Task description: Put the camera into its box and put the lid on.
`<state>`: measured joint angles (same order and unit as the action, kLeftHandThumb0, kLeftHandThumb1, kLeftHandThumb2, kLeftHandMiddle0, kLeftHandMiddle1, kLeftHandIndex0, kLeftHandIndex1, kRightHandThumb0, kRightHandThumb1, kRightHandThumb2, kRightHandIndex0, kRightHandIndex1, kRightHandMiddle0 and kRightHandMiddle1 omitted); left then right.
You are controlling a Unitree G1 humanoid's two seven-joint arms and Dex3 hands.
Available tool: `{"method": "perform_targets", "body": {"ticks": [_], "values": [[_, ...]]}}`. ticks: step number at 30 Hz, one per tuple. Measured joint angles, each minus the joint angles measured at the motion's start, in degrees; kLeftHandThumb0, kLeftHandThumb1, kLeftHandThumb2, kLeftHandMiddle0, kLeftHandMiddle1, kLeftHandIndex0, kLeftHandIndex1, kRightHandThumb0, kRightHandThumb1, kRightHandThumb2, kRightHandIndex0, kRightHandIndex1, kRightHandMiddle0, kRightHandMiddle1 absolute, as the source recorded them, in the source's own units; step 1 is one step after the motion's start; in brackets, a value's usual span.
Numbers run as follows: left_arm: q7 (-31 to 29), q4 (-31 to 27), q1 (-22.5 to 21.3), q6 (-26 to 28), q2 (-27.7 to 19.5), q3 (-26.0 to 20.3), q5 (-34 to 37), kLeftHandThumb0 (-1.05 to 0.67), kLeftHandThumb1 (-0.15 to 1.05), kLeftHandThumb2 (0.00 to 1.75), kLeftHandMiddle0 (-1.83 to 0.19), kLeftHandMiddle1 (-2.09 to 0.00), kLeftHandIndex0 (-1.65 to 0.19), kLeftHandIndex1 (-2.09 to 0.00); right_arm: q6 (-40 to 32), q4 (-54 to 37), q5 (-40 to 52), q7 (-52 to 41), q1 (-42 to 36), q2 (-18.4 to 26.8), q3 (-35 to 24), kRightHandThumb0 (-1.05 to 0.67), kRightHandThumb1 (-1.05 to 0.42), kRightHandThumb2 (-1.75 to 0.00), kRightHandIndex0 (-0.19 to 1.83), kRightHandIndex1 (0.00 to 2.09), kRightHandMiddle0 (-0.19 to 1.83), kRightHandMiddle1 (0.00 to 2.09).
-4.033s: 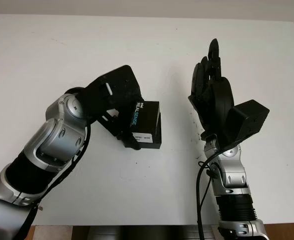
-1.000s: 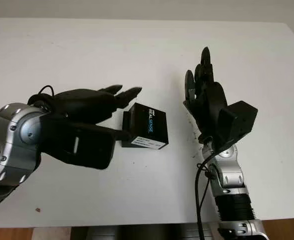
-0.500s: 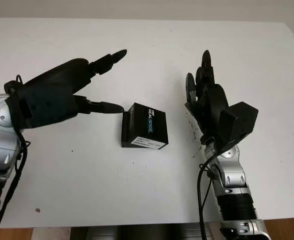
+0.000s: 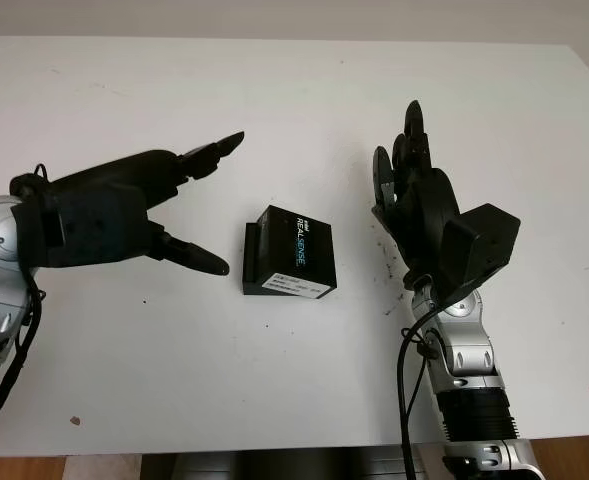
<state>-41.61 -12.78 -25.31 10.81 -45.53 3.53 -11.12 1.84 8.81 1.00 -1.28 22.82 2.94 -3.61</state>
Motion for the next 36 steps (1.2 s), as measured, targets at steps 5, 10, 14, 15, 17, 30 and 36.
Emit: {"method": "perform_targets", "body": {"ticks": [5,10,14,15,17,30,36], "values": [[5.25,-1.30,2.14,-0.99,2.85,0.04,-1.87,-0.96,0.93,0.05,0.19,0.00,0.19,0.00,0.00,0.01,0.06,-0.04,0.00,0.00,-0.02,-0.69,-1.05,-0.56,-0.19,0.00,-0.19,0.02],[9.33,-2.06,4.90,-2.15,6.12,0.62,-3.73,-0.98,0.96,0.06,0.19,0.00,0.19,0.00,0.20,0.11,0.03,0.01,0.00,0.00,0.04,-0.70,-1.05,-0.56,-0.19,0.00,-0.19,0.01],[9.28,-1.90,5.24,-2.71,7.41,1.16,-3.29,-0.97,0.95,0.05,0.19,0.00,0.19,0.00,0.16,0.11,0.10,0.01,0.01,0.00,0.03,-0.69,-1.05,-0.56,-0.19,0.00,-0.19,0.02],[9.02,-1.74,5.24,-2.73,7.63,1.26,-2.78,-0.97,0.94,0.05,0.19,0.00,0.19,0.00,0.16,0.10,0.10,0.01,0.01,0.00,0.05,-0.69,-1.05,-0.56,-0.19,0.00,-0.19,0.02],[8.11,-1.42,5.24,-2.12,8.05,1.43,-1.66,-0.97,0.93,0.04,0.19,0.00,0.19,0.00,0.16,0.11,0.05,0.23,0.01,0.00,0.04,-0.69,-1.05,-0.56,-0.19,0.00,-0.19,0.02],[5.69,1.35,5.22,-0.20,9.40,1.96,1.16,-0.97,0.89,0.05,0.19,0.00,0.19,0.00,0.09,0.11,-0.05,0.45,0.01,-0.01,0.07,-0.70,-1.05,-0.56,-0.19,0.00,-0.19,0.03],[7.03,3.49,5.02,-0.16,10.98,2.83,0.19,-0.96,0.88,0.05,0.19,0.00,0.19,0.00,0.33,0.26,-0.16,0.52,0.01,-0.01,0.09,-0.71,-1.05,-0.56,-0.19,0.01,-0.19,0.04]]}}
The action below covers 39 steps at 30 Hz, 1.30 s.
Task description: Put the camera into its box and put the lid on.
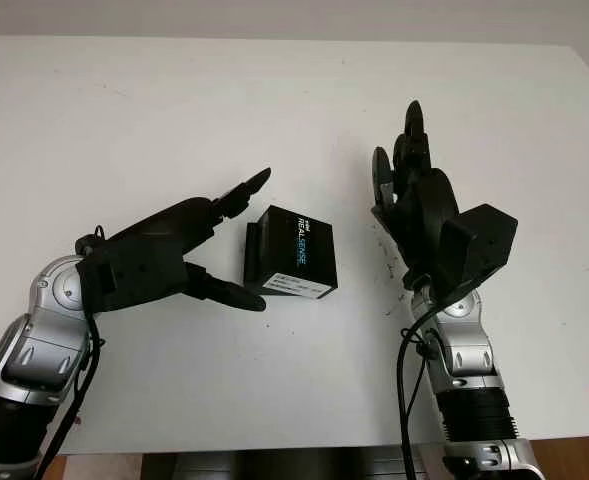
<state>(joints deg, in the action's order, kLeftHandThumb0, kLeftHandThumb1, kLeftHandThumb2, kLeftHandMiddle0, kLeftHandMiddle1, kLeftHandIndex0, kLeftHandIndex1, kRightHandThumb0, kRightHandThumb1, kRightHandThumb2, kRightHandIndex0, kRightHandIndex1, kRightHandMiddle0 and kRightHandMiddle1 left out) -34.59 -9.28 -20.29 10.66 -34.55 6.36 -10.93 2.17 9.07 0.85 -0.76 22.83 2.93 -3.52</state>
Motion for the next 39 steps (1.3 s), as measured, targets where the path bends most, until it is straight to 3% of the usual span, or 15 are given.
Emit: {"method": "perform_targets", "body": {"ticks": [12,32,39], "values": [[4.53,2.50,-1.48,0.82,3.67,1.28,-2.32,-0.90,0.85,0.05,0.19,0.00,0.19,0.00,0.23,0.20,0.76,-0.25,0.00,-0.18,-0.07,-0.70,-1.05,-0.55,-0.19,0.01,-0.19,0.04],[3.50,3.87,-1.95,-1.22,3.55,2.18,-2.58,-0.77,0.79,0.05,0.19,0.00,0.19,0.00,0.12,0.20,1.35,-0.30,-0.01,-0.24,-0.11,-0.68,-1.05,-0.56,-0.19,0.00,-0.19,0.03],[6.98,3.87,-1.63,-1.64,5.86,1.92,-2.41,-0.72,0.76,0.05,0.19,0.00,0.19,0.00,0.10,0.20,1.46,-0.30,-0.01,-0.24,-0.11,-0.69,-1.05,-0.55,-0.19,0.00,-0.19,0.04]]}}
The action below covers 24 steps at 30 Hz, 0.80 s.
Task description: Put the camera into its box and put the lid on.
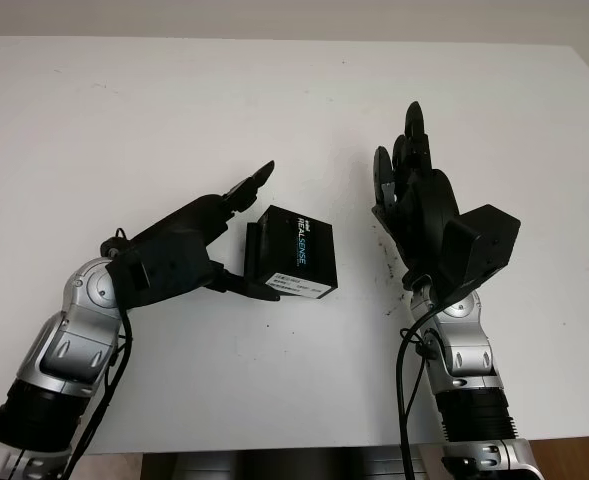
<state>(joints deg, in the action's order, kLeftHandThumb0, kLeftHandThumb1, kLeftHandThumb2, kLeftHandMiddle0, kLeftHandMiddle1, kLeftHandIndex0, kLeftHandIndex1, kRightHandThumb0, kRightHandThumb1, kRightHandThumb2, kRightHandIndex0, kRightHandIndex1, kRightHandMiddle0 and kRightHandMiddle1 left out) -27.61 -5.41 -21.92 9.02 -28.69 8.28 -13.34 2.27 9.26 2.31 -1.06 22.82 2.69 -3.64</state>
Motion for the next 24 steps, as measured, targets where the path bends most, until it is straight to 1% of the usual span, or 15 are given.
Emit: {"method": "perform_targets", "body": {"ticks": [5,15,24], "values": [[0.99,0.00,0.43,0.27,0.47,0.00,-0.06,-0.73,0.78,0.06,0.19,0.00,0.19,0.00,0.02,0.00,-0.07,0.07,-0.05,0.00,-0.01,-0.68,-1.05,-0.56,-0.19,0.01,-0.19,0.04],[1.45,0.02,0.44,0.70,1.21,0.04,-0.02,-0.74,0.77,0.05,0.19,0.00,0.17,-0.05,-0.11,-0.01,-0.13,0.32,-0.21,0.00,-0.01,-0.68,-1.05,-0.56,-0.19,0.01,-0.19,0.04],[0.35,0.02,0.43,1.22,1.12,0.16,-0.17,-0.71,0.76,0.05,0.19,0.00,0.09,-0.08,-0.09,0.00,-0.52,0.60,-0.23,0.00,0.03,-0.68,-1.05,-0.56,-0.19,0.01,-0.19,0.04]]}}
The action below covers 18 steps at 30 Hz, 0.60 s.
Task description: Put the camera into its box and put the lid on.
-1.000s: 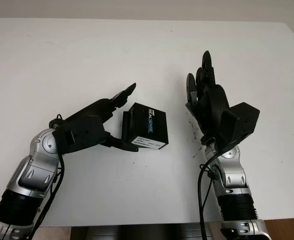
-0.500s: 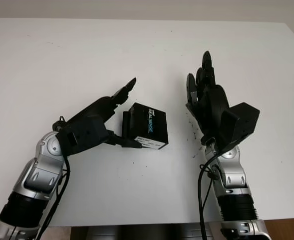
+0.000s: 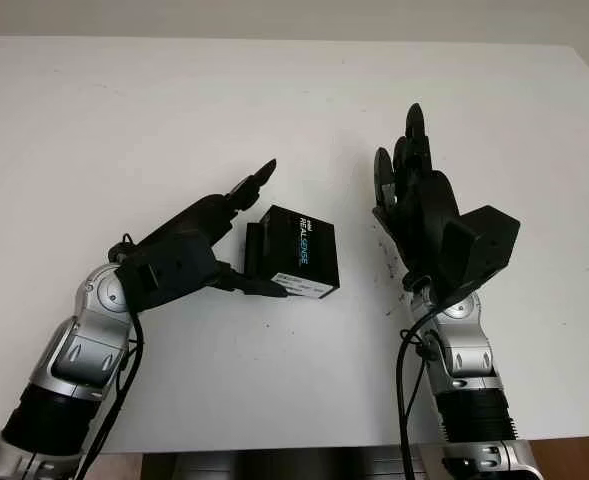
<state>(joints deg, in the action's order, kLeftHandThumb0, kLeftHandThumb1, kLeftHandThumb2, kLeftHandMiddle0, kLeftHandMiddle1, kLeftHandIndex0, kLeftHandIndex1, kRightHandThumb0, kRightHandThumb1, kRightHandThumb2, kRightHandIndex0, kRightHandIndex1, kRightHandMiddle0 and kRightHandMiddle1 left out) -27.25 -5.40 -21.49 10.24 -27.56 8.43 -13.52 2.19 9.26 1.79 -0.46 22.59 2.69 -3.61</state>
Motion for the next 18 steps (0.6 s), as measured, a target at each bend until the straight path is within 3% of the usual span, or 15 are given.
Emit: {"method": "perform_targets", "body": {"ticks": [8,9,11,13,18], "values": [[-0.28,-0.06,-0.01,2.41,0.04,0.33,-1.36,-0.66,0.75,0.05,0.19,0.00,-0.18,-0.23,0.01,0.00,-0.01,-0.24,-0.02,0.00,-0.02,-0.68,-1.05,-0.56,-0.19,0.00,-0.19,0.02],[-0.23,-0.09,-0.01,2.48,0.12,0.33,-1.47,-0.63,0.76,0.05,0.19,0.00,-0.18,-0.36,0.02,0.00,0.01,-0.35,-0.02,0.00,-0.02,-0.69,-1.05,-0.56,-0.19,0.00,-0.19,0.02],[0.35,-0.27,0.03,2.45,0.48,0.33,-1.73,-0.57,0.76,0.05,0.19,-0.02,-0.05,-0.86,0.02,0.00,0.01,-0.41,-0.02,0.00,-0.02,-0.69,-1.05,-0.56,-0.19,0.00,-0.19,0.02],[1.05,-0.47,0.14,2.28,0.69,0.32,-1.92,-0.50,0.77,0.06,0.16,-0.05,-0.02,-1.17,0.02,0.00,0.02,-0.39,-0.02,0.00,-0.03,-0.68,-1.05,-0.56,-0.19,0.00,-0.19,0.02],[3.00,-0.65,1.03,2.06,1.90,0.23,-1.77,-0.45,0.80,0.06,0.03,-0.07,-0.07,-1.41,0.04,0.00,0.14,-0.38,-0.04,-0.01,-0.06,-0.68,-1.05,-0.56,-0.19,0.00,-0.19,0.03]]}}
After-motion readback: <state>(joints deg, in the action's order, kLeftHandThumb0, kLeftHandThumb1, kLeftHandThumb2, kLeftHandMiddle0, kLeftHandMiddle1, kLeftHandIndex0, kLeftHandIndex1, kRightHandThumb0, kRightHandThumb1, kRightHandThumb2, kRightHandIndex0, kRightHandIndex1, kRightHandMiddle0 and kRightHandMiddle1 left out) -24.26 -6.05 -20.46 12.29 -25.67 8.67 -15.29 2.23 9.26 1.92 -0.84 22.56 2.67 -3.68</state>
